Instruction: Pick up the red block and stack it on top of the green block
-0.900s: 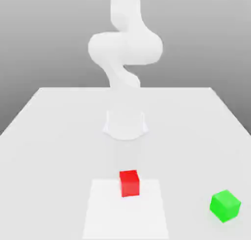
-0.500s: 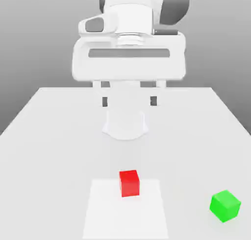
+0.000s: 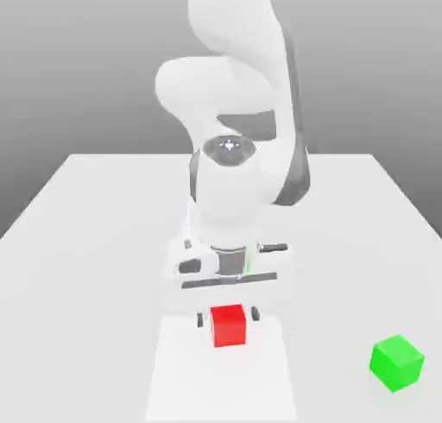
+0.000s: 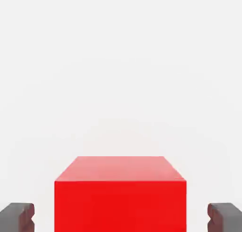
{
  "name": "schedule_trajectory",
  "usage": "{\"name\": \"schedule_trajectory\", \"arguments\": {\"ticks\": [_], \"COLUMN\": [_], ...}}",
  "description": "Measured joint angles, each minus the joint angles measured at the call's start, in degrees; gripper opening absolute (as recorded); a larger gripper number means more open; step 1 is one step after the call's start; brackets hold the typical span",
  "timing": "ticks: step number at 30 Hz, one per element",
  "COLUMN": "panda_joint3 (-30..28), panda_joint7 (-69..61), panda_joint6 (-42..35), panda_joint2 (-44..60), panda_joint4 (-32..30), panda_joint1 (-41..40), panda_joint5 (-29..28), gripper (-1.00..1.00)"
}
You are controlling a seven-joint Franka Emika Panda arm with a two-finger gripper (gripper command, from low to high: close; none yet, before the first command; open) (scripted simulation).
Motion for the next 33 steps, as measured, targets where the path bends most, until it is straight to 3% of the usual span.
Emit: {"name": "schedule_trajectory", "arguments": {"ticks": [5,13,25,29,30,33], "panda_joint3": [0.1,-0.1,10.7,10.1,9.6,9.6], "panda_joint7": [0.2,0.7,-8.5,-7.2,-6.7,-6.7], "panda_joint6": [0.0,-12.8,-25.8,-20.5,-18.9,-18.9], "panda_joint2": [0.0,-14.0,-3.6,3.8,5.6,5.6], "panda_joint4": [0.0,-1.2,22.0,24.0,24.1,24.1], "panda_joint1": [-0.2,1.1,17.6,19.2,19.5,19.5], "panda_joint5": [-0.2,-1.6,-3.9,-6.7,-7.4,-7.4], "gripper": [-1.00,-1.00,-1.00,-1.00,1.00,1.00]}}
